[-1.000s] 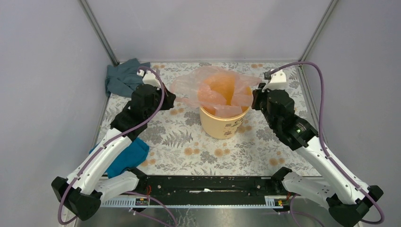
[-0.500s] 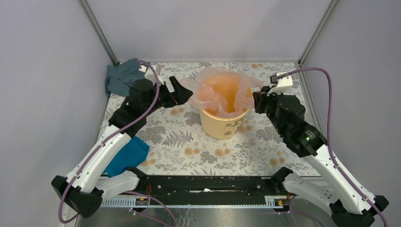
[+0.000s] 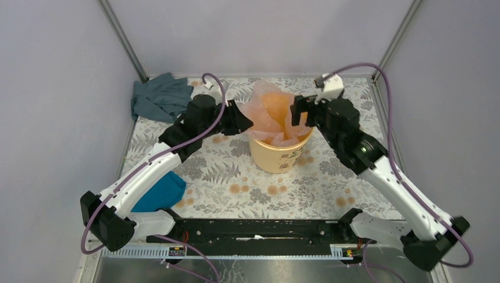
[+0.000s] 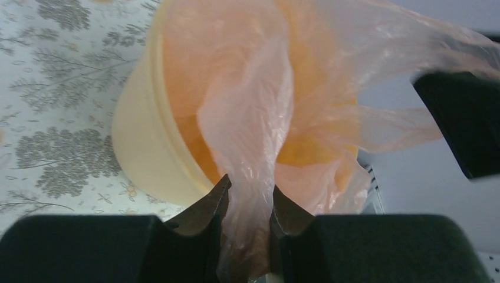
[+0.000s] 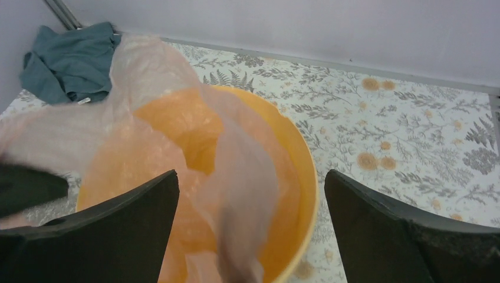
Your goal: Put the trash bags into the trash bin
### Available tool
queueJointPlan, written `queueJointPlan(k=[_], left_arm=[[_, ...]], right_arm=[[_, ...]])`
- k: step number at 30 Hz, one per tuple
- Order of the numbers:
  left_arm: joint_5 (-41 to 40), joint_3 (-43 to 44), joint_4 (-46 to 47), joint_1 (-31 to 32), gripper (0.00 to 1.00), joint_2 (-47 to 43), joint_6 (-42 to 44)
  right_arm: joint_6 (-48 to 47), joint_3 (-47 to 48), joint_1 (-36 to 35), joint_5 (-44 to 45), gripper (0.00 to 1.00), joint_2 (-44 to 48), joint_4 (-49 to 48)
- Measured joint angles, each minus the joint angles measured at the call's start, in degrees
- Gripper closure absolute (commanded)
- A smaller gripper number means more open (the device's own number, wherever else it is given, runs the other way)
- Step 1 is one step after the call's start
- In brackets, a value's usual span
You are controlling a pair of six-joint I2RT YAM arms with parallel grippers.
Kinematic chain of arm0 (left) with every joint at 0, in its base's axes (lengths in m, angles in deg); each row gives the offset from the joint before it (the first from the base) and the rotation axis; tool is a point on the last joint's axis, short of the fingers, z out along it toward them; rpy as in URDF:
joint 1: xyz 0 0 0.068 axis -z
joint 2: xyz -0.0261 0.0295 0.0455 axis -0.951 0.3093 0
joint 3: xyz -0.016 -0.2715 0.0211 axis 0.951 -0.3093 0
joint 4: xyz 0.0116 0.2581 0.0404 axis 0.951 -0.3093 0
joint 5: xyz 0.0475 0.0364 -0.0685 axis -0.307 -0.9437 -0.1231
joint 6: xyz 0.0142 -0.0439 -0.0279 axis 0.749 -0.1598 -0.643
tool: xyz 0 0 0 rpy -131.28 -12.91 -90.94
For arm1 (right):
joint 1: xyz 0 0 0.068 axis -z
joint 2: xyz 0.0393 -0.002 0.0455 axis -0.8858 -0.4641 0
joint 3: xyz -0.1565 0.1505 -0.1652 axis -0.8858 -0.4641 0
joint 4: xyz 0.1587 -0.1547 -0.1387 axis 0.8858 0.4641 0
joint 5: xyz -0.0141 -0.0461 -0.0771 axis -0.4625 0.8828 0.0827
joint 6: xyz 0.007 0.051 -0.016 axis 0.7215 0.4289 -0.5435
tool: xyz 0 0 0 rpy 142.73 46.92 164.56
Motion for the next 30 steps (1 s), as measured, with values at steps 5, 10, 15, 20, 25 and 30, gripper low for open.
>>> queueJointPlan(k=[5, 10, 15, 20, 25, 30], left_arm=[[-0.5, 0.0, 1.0, 2.8, 0.78, 0.6, 0.0], [-2.0, 0.0, 1.4, 2.6, 0.80, 1.8, 0.9], [-3.3, 0.0, 0.7, 2.6, 0.82, 1.2, 2.0], [-3.4, 0.0, 0.7, 2.6, 0.84, -0.1, 2.4], [-3.4, 0.0, 0.6, 2.6, 0.86, -1.7, 2.4], [-3.3, 0.1, 0.5, 2.6, 0.90, -2.5, 2.4]], right_arm=[[-0.5, 6.8, 0.0, -0.5, 0.01, -11.8, -2.1], [1.6, 7.4, 0.0, -1.1, 0.00, -15.6, 0.4], [5.4, 9.1, 0.0, 0.5, 0.00, -13.1, 10.8], [11.7, 7.8, 0.0, -1.7, 0.03, -4.0, 14.2], [18.1, 2.6, 0.0, -4.8, 0.29, 0.5, 10.6], [23.3, -3.0, 0.0, -7.0, 0.62, -1.1, 5.4]])
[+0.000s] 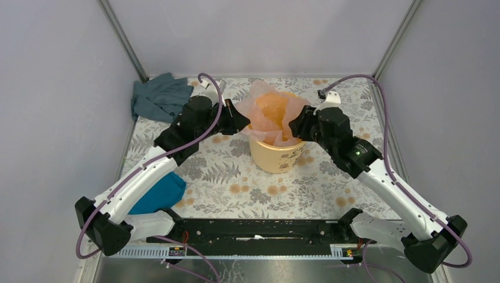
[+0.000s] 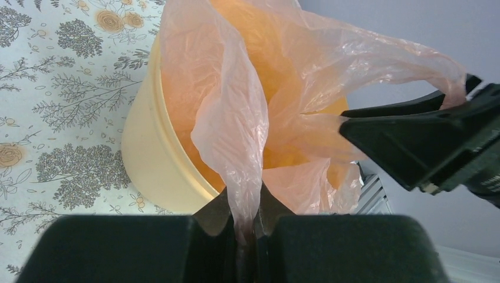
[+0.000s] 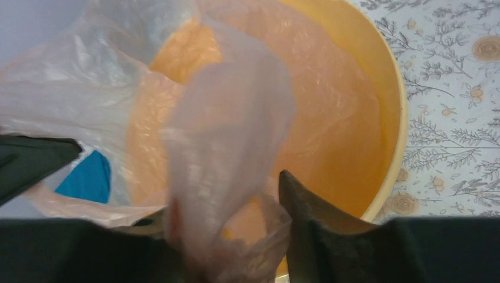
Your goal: Put the trash bags into the trash bin
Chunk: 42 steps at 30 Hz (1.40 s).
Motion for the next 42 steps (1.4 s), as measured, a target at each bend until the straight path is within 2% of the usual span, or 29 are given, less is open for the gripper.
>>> queueJointPlan(k=[5, 6, 11, 16, 26, 30, 36, 42], left_arm=[[0.2, 0.0, -1.2, -0.3, 1.00, -0.6, 0.1], [1.0, 0.0, -1.3, -0.8, 1.00, -0.8, -0.2], [10.8, -4.8, 2.2, -9.0, 1.00, -4.5, -2.6], [13.9, -8.3, 0.2, -14.6, 1.00, -5.4, -2.6], [17.5, -15.8, -2.3, -15.1, 1.00, -9.4, -2.8], [18.7, -19.5, -0.3, -15.1, 1.00, -11.0, -3.8], [18.1, -23.8, 1.4, -15.1, 1.00, -10.2, -3.8], [15.8, -25.4, 3.1, -15.1, 1.00, -8.5, -2.5]], right_arm=[[1.4, -1.8, 0.0, 2.3, 0.99, -0.5, -0.4], [0.8, -1.8, 0.0, 3.1, 1.00, 0.1, -0.3], [-3.9, 2.8, 0.0, 7.2, 1.00, 3.1, 5.6], [-6.4, 2.6, 0.0, 11.0, 1.00, 7.8, 9.1], [-6.5, -4.3, 0.0, 18.6, 1.00, 14.0, 13.7], [-5.5, -11.4, 0.0, 20.0, 0.98, 14.9, 12.0], [-4.6, -15.2, 0.0, 20.8, 0.93, 12.8, 10.1], [-6.7, -19.7, 0.1, 23.8, 0.93, 13.4, 2.0]])
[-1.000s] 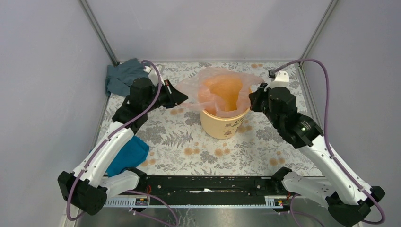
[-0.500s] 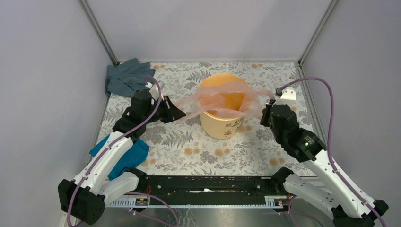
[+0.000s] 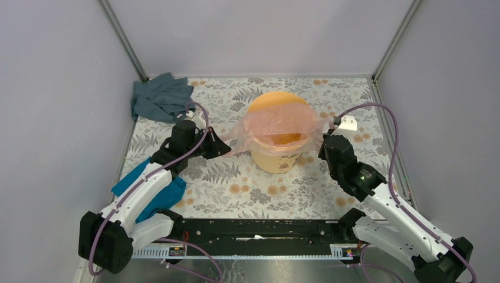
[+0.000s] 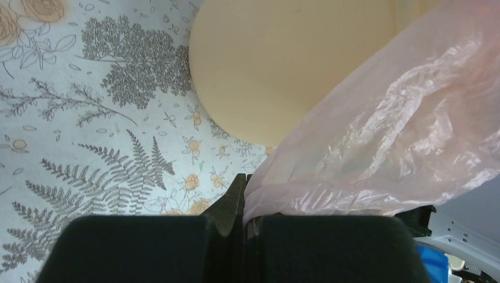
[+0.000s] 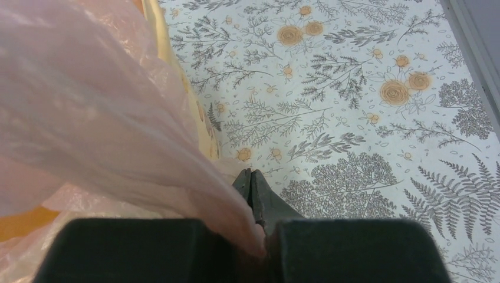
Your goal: Put the trash bags into the trash bin
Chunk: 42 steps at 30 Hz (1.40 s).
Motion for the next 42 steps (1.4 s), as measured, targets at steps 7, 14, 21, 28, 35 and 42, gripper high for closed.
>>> queueJointPlan(k=[7, 14, 21, 28, 35, 42], left_arm=[[-1.0, -0.1, 6.8, 0.0, 0.77, 3.6, -0.2], [-1.2, 1.7, 6.0, 0.0, 0.38, 2.2, 2.2], [-1.8, 4.9, -0.5, 0.0, 0.17, -3.5, 7.2], [-2.3, 11.4, -5.1, 0.0, 0.19, -2.5, 12.2], [-3.1, 15.8, -5.6, 0.0, 0.29, 2.4, 14.8], [-3.1, 19.9, -5.9, 0.0, 0.35, 6.6, 15.7]], right_arm=[[-3.6, -4.1, 0.2, 1.1, 0.64, -0.7, -11.0], [-5.3, 5.3, 0.3, -6.8, 0.13, 0.1, 0.2], [-6.1, 16.1, 0.3, -15.7, 0.00, 4.6, 16.5], [-14.5, 30.8, 0.3, -18.5, 0.00, -2.3, 23.4], [-24.2, 35.3, 0.3, -20.6, 0.13, -13.7, 21.2], [-26.0, 35.6, 0.3, -17.5, 0.65, -18.7, 17.1]])
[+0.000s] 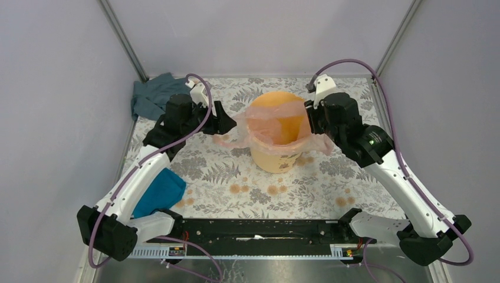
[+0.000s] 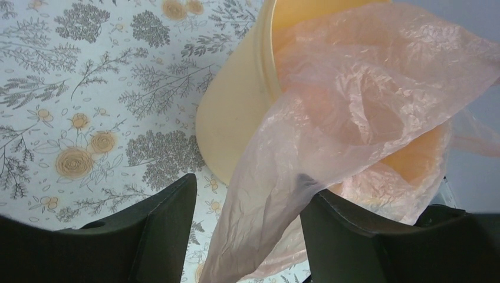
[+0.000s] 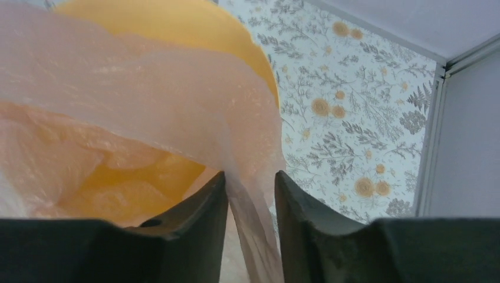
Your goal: Put the trash bags into the trash bin
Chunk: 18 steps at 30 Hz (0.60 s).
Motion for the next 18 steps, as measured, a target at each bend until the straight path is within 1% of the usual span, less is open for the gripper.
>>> queueJointPlan(k=[2, 6, 7, 10, 12, 18], left_arm=[[0.0, 0.9, 0.2, 0.0, 0.43, 0.5, 0.0], [0.0, 1.8, 1.3, 0.0, 0.57, 1.4, -0.7], [0.0, 2.0, 1.7, 0.0, 0.60, 1.8, -0.8], [0.0, 2.6, 2.9, 0.0, 0.65, 3.4, -1.3], [-0.1, 3.4, 3.7, 0.0, 0.71, 5.1, -1.9], [-0.3, 5.9, 7.2, 0.0, 0.77, 10.6, -4.1]], right_arm=[[0.2, 0.0, 0.0, 0.9, 0.78, 0.2, -2.1], [1.1, 0.0, 0.0, 2.3, 0.98, -0.4, -5.4], [1.3, 0.2, 0.1, 2.6, 1.00, -1.0, -5.9], [1.8, 0.7, 0.9, 3.4, 1.00, -3.9, -7.1], [2.2, 0.9, 2.4, 3.3, 1.00, -6.1, -7.6], [3.1, 1.2, 10.0, -1.7, 1.00, -11.6, -9.2]])
